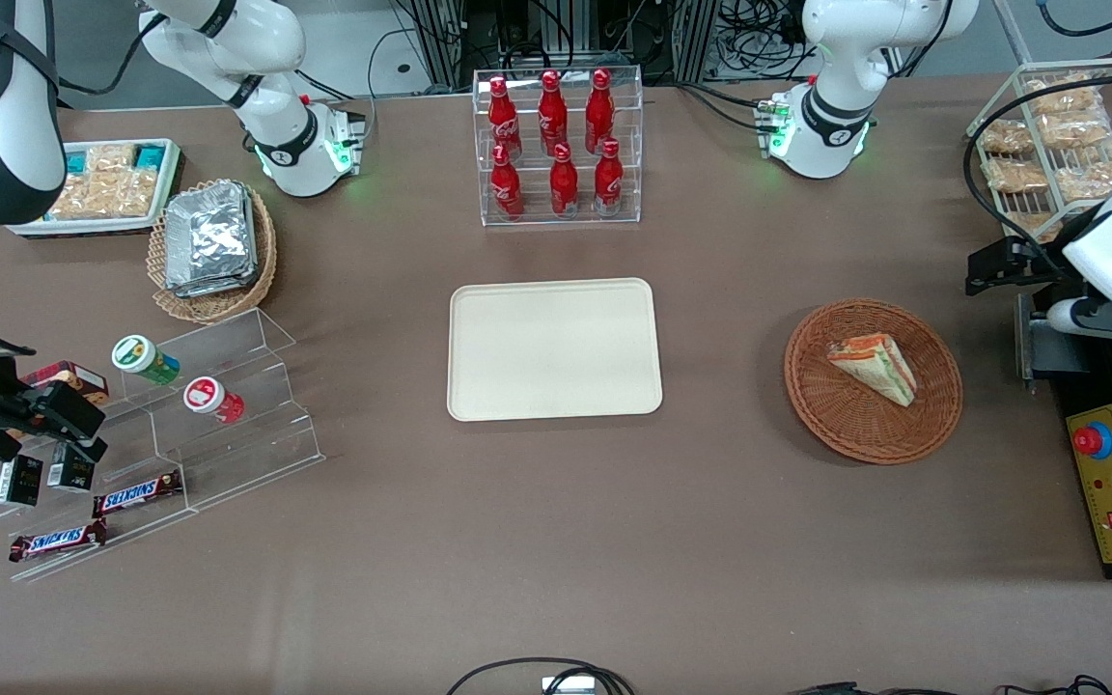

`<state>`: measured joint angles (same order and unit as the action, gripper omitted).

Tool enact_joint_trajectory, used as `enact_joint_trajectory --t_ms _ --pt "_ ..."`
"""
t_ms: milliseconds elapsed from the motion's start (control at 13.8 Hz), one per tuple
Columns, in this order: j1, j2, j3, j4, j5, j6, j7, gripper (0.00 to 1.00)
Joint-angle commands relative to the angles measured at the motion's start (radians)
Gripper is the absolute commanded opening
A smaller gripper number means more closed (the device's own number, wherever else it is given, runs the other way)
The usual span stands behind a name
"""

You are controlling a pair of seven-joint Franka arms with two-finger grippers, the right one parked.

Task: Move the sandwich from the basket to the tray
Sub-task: 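Move the left gripper over the wrapped sandwich in the wicker basket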

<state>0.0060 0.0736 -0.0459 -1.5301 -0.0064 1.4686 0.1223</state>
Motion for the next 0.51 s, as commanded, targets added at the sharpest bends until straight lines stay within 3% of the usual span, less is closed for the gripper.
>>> enact_joint_trajectory --t_ms 0,435 --pt "-0.003 -0.003 0.005 0.001 -0.001 -0.002 0.017 1.00" --pt "0.003 0.008 0.006 -0.016 0.036 0.013 -0.030 1.00"
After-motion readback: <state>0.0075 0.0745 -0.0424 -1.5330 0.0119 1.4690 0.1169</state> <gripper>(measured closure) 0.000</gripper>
